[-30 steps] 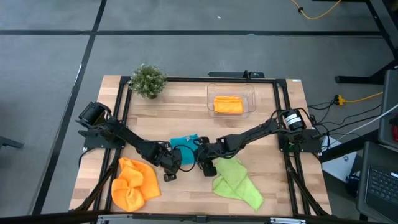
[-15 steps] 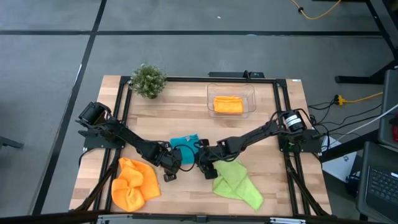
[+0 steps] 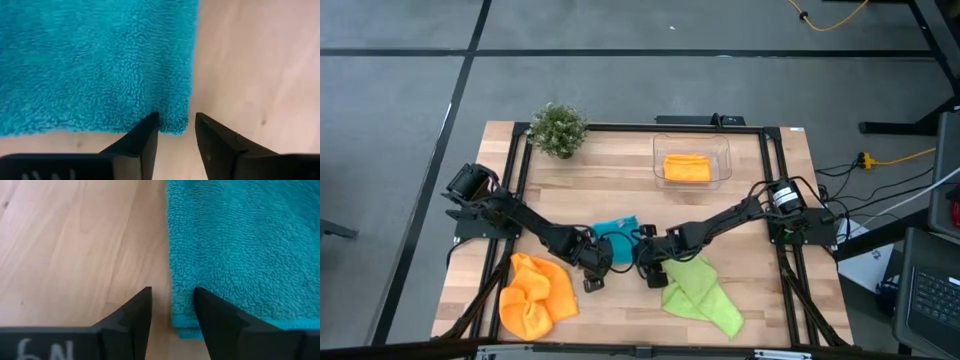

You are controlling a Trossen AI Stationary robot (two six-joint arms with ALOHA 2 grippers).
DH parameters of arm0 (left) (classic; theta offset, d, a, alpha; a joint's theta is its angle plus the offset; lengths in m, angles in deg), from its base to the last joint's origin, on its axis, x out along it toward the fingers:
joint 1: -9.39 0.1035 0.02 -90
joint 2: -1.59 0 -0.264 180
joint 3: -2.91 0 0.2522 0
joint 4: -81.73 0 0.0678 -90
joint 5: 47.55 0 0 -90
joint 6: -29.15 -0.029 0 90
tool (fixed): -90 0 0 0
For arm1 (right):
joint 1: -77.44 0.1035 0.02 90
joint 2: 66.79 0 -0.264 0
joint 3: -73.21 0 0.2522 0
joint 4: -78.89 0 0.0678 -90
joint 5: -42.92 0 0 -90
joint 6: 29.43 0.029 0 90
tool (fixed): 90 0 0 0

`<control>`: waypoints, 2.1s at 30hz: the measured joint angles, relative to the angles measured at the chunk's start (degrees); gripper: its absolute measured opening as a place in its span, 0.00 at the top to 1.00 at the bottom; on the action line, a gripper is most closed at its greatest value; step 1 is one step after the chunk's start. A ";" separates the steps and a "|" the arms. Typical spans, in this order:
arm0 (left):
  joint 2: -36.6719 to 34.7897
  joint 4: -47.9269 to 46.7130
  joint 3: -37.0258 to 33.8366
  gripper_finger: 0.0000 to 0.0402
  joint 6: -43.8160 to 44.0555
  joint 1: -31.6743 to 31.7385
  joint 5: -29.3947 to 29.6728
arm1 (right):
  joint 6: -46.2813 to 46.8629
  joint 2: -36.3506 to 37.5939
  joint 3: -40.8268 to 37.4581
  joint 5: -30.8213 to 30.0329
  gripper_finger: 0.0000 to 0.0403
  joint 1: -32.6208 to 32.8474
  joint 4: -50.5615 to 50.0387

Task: Fold microfiber towels
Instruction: Fold the blue microfiber cloth

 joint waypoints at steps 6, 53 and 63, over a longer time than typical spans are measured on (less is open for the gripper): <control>0.00 0.17 0.07 0.56 0.00 0.14 -1.71 | 0.02 -0.15 -0.06 0.00 0.68 -0.02 -0.04; 0.02 -2.71 -0.06 0.98 1.03 -0.56 8.40 | 3.43 -0.20 -0.24 -2.89 0.98 -0.02 -0.17; 0.02 -2.77 -0.04 1.00 1.16 -0.56 7.76 | 9.14 0.88 -0.29 -1.41 0.98 -0.11 -0.47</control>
